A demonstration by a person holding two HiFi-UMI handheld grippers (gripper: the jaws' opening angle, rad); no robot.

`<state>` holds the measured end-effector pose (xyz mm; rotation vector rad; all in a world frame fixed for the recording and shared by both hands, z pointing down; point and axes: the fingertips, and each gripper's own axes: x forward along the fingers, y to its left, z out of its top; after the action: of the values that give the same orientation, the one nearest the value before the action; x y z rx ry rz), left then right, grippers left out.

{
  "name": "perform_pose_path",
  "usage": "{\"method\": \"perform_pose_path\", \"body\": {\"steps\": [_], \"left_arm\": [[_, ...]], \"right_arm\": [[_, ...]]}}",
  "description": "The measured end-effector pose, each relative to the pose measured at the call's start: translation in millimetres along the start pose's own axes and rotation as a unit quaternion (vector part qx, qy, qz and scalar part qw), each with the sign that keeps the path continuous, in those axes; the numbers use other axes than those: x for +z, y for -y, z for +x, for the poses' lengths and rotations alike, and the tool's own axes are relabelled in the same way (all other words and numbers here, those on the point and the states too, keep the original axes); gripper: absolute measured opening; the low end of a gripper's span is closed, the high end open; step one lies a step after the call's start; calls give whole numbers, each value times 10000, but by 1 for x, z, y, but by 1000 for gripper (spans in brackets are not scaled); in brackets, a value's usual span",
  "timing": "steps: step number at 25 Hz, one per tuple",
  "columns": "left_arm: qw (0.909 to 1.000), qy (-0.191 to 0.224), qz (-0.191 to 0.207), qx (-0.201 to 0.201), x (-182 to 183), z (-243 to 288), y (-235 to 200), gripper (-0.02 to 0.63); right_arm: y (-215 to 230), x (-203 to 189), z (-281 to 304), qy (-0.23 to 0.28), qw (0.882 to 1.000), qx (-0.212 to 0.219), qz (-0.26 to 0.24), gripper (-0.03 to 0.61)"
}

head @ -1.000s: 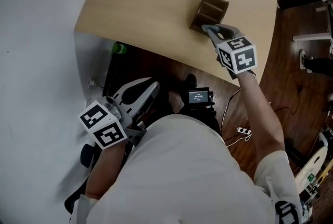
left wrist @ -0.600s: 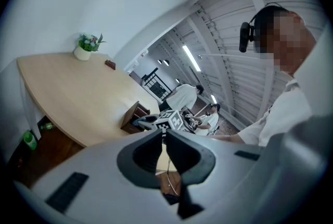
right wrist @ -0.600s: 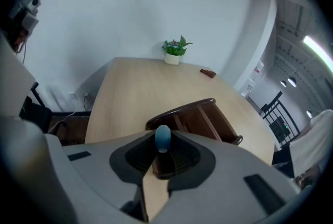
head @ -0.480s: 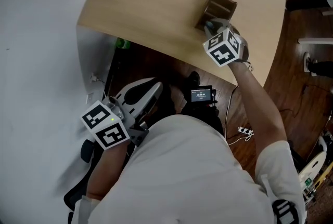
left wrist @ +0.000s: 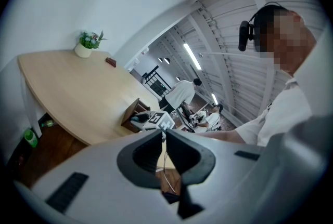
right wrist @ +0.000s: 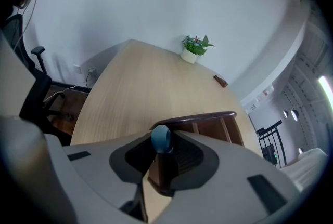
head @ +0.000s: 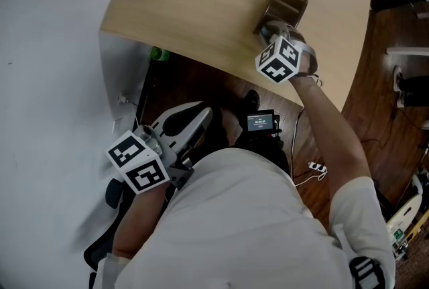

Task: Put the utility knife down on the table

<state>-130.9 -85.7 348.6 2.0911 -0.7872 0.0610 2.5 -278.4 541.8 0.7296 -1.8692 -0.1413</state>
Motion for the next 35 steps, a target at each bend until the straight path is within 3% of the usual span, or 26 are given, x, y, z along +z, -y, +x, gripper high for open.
{"method": "perform_pose_path", "body": {"steps": [18, 21, 35], "left_arm": [[10000, 3, -36, -87, -2, 0, -1, 3], [9999, -7, -45, -95, -2, 0, -1, 3], [9997, -23, 55, -233, -1, 1, 0, 3]], "right_arm": [[2, -2, -1, 58, 10000, 17, 56, 72], [1, -1, -1, 55, 9999, 88, 93, 123], [5, -12, -18, 33, 9997, -110, 214, 123]]}}
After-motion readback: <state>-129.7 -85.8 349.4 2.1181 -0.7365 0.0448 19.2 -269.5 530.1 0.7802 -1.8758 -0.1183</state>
